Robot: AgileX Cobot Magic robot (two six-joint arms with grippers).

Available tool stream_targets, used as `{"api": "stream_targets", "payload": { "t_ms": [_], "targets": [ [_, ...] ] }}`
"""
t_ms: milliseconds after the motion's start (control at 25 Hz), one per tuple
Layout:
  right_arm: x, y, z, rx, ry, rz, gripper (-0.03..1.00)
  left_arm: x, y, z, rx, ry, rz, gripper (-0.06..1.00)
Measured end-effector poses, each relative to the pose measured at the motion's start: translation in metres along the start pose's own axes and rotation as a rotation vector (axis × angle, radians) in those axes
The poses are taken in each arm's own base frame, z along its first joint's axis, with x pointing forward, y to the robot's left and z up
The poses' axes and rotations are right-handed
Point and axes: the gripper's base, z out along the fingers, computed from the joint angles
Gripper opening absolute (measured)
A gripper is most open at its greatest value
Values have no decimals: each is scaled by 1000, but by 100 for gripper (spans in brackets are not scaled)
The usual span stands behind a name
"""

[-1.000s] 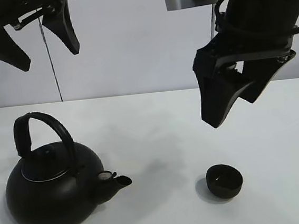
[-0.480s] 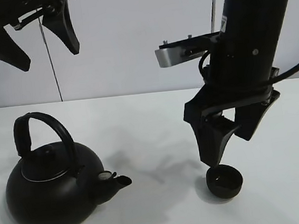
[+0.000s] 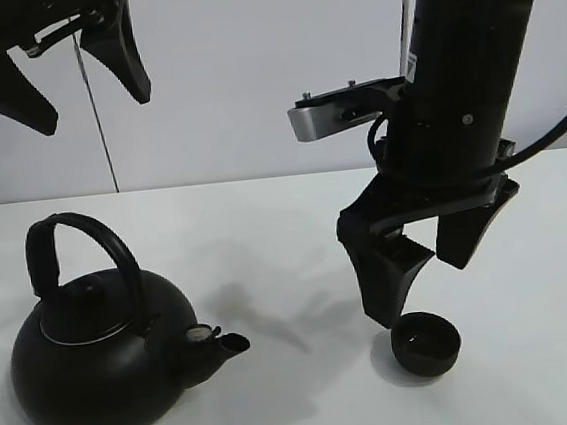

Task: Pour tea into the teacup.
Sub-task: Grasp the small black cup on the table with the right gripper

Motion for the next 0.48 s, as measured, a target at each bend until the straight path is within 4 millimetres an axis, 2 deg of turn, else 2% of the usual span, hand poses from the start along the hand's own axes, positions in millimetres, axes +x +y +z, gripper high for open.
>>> {"api": "stream_targets", "payload": {
  "t_ms": [360, 480],
  "targets": [
    [0, -3, 1, 32, 6, -24, 62, 0, 0, 0, 0, 0, 0, 56],
    [-1, -4, 13, 25, 42, -23, 62, 0, 0, 0, 0, 0, 0, 56]
  ]
}}
